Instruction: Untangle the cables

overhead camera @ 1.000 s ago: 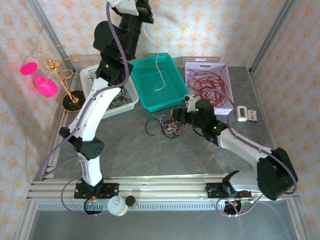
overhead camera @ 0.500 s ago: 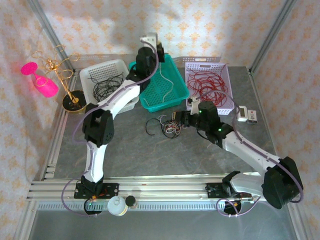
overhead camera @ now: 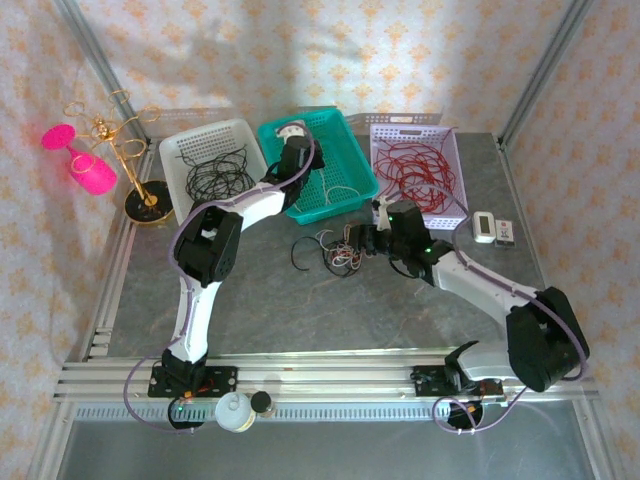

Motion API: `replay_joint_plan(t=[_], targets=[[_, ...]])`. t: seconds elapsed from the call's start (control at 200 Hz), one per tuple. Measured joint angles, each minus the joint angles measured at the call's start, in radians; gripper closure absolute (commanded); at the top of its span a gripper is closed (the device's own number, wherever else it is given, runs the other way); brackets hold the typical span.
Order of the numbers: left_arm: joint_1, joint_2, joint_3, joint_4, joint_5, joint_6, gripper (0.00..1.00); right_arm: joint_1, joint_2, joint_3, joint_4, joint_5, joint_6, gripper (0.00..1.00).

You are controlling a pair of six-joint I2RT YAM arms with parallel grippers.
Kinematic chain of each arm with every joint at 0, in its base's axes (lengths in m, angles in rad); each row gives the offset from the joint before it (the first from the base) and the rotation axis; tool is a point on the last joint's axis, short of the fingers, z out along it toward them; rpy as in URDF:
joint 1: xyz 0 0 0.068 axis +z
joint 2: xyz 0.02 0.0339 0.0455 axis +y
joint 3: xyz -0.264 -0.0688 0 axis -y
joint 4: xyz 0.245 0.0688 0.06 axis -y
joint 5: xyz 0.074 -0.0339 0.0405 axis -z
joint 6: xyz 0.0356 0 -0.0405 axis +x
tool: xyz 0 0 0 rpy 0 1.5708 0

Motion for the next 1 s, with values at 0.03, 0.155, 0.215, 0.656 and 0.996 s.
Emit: replay_joint_plan(t=[0.03,0.155,0.215,0.656,0.996], targets=[[0.002,0.0,-0.01,0.0,0.005,-0.002,0.63,0.0,0.007,0.003,0.001,0.003,0.003,0.54],[0.011,-0.001,-0.043,-0.023,0.018,-0.012,0.48,0.0,0.018,0.005,0.0,0.016,0.013,0.51],[0.014,-0.002,-0.044,-0.043,0.021,-0.016,0.44,0.0,0.018,0.005,0.0,0.036,0.011,0.5],[0.017,-0.148,-0.062,-0.122,0.025,-0.006,0.2,-0.013,-0.053,0.003,-0.052,0.138,-0.008,0.46],[0.017,-0.101,0.246,-0.358,-0.037,0.056,0.09,-0.013,-0.051,-0.007,-0.05,0.136,-0.008,0.43]])
